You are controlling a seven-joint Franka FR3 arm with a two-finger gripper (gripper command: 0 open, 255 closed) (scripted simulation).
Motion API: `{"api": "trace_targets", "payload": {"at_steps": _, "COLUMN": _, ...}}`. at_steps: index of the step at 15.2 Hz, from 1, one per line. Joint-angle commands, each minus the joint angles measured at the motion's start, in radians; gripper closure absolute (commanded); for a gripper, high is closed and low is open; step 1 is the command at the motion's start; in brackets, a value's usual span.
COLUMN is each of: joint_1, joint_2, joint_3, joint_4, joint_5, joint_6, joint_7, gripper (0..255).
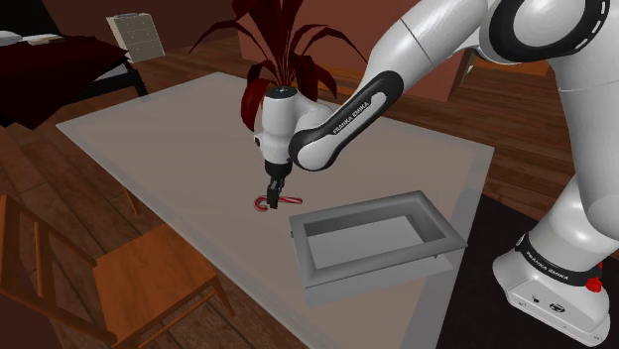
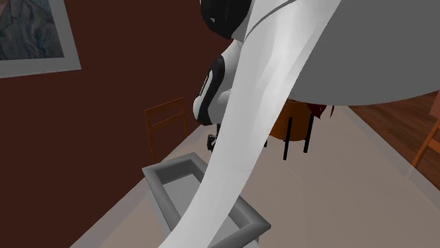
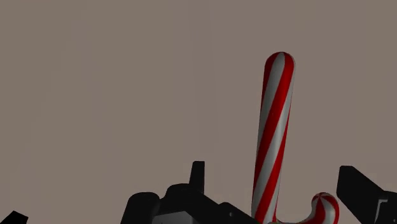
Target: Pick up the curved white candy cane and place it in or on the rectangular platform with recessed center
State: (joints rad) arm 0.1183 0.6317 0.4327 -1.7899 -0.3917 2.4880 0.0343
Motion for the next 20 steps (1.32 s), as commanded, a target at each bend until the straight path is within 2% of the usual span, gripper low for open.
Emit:
{"api": "trace_targets", "payload": {"at_steps": 1, "joint_1": 0.007, "joint_2": 0.015, "joint_3": -0.006, "joint_4": 0.005, "joint_5": -0.007, "joint_6": 0.010, "joint_7": 0.006, "gripper": 0}}
{"api": "trace_targets", "payload": {"at_steps": 8, "joint_1": 0.007, "joint_2": 0.015, "joint_3": -0.006, "joint_4": 0.006, "joint_5": -0.007, "joint_6": 0.009, "joint_7": 0.005, "gripper": 0}}
{"api": "trace_targets", "payload": {"at_steps": 9, "joint_1": 0.007, "joint_2": 0.015, "joint_3": -0.006, "joint_4": 0.006, "joint_5": -0.007, "joint_6": 0.009, "joint_7": 0.005, "gripper": 255}}
{"api": "trace_targets", "payload": {"at_steps": 20, "joint_1": 0.000, "joint_2": -0.003, "joint_3": 0.003, "joint_4": 0.004, "joint_5": 0.003, "joint_6": -0.007, "joint_7": -0.001, "gripper": 255}}
